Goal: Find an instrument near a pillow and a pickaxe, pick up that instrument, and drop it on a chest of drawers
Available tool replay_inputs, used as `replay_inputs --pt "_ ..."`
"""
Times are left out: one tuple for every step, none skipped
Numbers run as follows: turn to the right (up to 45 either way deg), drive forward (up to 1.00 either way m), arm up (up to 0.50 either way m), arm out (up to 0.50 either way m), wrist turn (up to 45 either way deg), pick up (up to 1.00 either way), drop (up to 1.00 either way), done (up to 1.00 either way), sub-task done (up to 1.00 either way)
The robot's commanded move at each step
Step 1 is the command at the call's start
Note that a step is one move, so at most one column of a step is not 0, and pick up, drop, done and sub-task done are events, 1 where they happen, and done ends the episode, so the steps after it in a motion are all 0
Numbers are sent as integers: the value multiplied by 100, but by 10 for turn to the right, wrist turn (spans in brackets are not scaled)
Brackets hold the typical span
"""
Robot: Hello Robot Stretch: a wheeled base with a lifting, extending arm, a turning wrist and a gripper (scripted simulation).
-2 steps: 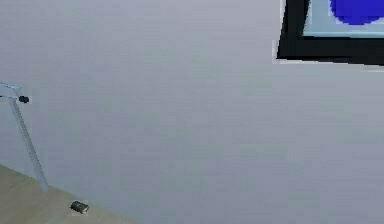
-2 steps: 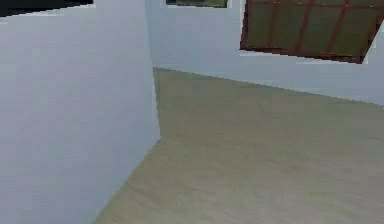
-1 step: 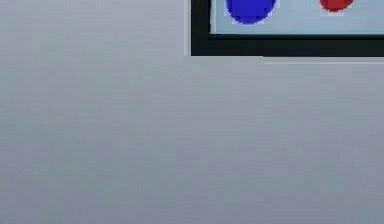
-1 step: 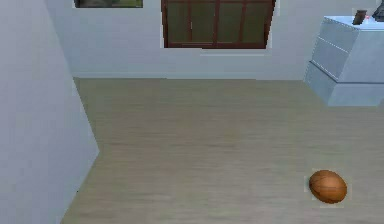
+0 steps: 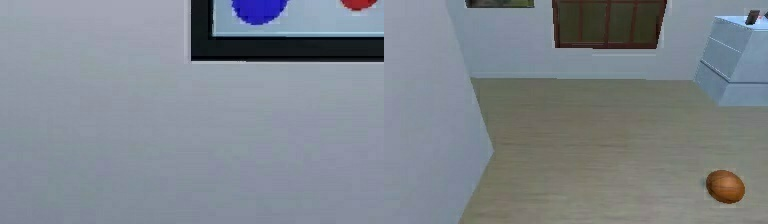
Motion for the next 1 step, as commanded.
replay_inputs --pt "-450 0 0 0 0 0 0 0 0"
